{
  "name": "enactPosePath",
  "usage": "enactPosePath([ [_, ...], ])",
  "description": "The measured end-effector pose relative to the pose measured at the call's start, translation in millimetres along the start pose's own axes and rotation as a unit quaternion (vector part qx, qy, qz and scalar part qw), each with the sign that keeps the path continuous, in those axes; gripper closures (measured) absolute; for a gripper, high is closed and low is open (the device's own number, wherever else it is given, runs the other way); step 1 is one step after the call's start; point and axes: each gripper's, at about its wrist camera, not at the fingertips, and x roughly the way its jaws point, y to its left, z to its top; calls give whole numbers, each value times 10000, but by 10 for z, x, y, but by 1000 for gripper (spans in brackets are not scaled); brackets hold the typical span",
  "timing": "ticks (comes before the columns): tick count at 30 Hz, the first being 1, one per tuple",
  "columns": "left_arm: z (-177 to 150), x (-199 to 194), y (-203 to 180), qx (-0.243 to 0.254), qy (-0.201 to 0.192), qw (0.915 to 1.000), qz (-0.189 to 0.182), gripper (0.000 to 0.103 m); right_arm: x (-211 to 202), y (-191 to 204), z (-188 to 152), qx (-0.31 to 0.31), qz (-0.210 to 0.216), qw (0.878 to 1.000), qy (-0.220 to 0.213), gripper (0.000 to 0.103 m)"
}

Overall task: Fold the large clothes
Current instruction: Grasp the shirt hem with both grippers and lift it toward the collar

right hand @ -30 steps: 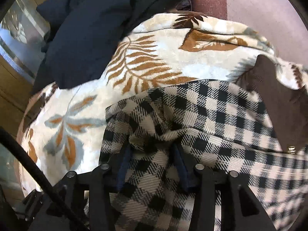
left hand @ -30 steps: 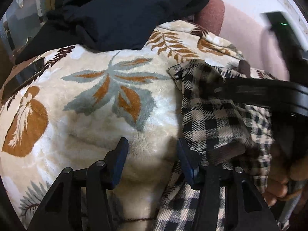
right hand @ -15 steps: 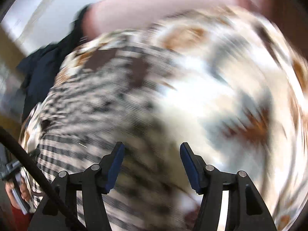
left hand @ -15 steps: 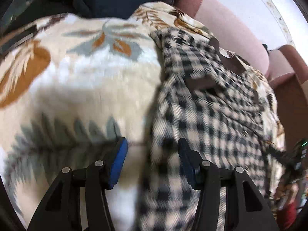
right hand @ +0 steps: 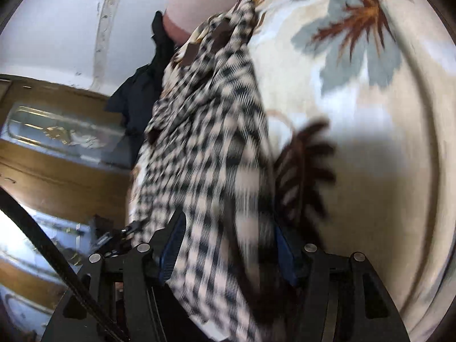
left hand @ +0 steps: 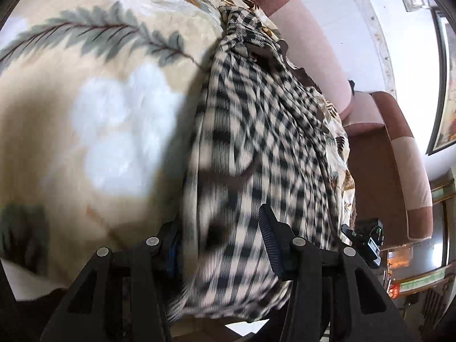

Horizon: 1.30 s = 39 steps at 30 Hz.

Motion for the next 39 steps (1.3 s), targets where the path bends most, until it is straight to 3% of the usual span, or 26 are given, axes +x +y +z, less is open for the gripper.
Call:
enactPosePath([
  [5,-278,-39,-33,33,-55,9999,97,57,-90,-57,-342,85,316,9994,138,39],
  [13,-526,-49,-94,293,-130,9983,484,57,-39,-28,-736,15,389,9990,226,39],
  [21,-701,-16,-91,236,-2,9985,496,56,46,67,-915,-147,100,9996,239,49],
  [25,-799,-21,-146,309,-139,9961,815,57,109,146,-1057,-253,-100,9993,242,53],
  [26,-820,-21,-171,336,-198,9948,940,61,121,164,-1101,-284,-150,9992,240,53],
  [27,-838,-21,-201,388,-243,9933,1062,76,143,184,-1142,-312,-202,9990,237,53],
  [28,-853,-26,-233,455,-275,9915,1183,87,143,192,-1168,-338,-272,9988,215,57],
  [30,-866,-73,-274,458,-359,9911,1198,91,129,208,-1173,-414,-516,9976,195,78],
  [31,-876,-119,-294,425,-427,9912,1179,93,99,200,-1166,-438,-535,9974,210,94],
  [39,-1132,-736,-627,675,-950,9898,824,95,-508,468,-1219,-843,-275,9960,-44,98],
])
